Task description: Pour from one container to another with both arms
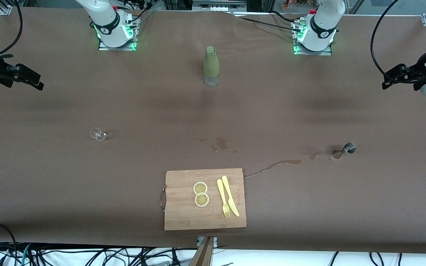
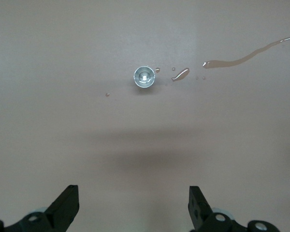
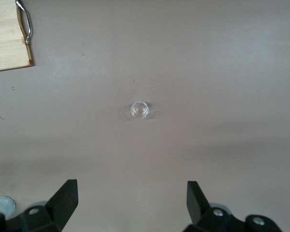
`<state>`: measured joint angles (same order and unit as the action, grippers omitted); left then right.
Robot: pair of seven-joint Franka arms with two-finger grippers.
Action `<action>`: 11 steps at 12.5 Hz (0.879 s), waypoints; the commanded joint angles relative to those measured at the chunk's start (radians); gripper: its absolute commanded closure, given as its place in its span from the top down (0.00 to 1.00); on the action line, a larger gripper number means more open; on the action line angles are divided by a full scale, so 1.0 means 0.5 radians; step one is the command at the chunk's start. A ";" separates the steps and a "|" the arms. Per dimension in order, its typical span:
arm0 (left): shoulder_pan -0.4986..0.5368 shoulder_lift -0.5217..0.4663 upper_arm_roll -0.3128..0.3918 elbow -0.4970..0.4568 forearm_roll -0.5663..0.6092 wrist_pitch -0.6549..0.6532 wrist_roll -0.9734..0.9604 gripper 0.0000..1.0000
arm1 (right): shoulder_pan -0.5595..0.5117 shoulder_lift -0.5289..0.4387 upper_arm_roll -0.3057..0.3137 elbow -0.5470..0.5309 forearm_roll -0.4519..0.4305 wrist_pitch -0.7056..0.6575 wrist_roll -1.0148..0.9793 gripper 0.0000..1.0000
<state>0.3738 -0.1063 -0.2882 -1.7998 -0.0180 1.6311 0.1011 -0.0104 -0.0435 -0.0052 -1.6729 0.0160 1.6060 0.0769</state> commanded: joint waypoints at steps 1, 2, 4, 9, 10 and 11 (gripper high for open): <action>0.022 0.010 -0.004 0.016 -0.044 -0.001 0.003 1.00 | -0.004 -0.045 -0.002 -0.050 -0.017 0.025 -0.031 1.00; 0.022 0.010 0.000 0.019 -0.044 -0.001 0.003 1.00 | -0.004 -0.039 -0.002 -0.041 -0.017 0.025 -0.034 1.00; 0.025 0.007 0.000 0.013 -0.041 -0.004 0.003 1.00 | -0.004 -0.042 -0.002 -0.041 -0.020 0.022 -0.031 1.00; 0.022 0.047 -0.003 0.022 -0.053 -0.001 0.003 1.00 | -0.004 -0.039 -0.002 -0.041 -0.020 0.025 -0.031 1.00; 0.025 0.068 0.000 0.032 -0.059 0.002 0.003 1.00 | -0.001 -0.039 -0.002 -0.035 -0.020 0.022 -0.031 1.00; 0.025 0.071 0.000 0.035 -0.083 0.029 0.006 1.00 | -0.004 -0.039 -0.002 -0.035 -0.020 0.025 -0.031 1.00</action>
<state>0.3793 -0.0859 -0.2866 -1.8003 -0.0227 1.6348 0.1011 -0.0104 -0.0435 -0.0052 -1.6730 0.0160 1.6060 0.0749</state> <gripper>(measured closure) 0.000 0.000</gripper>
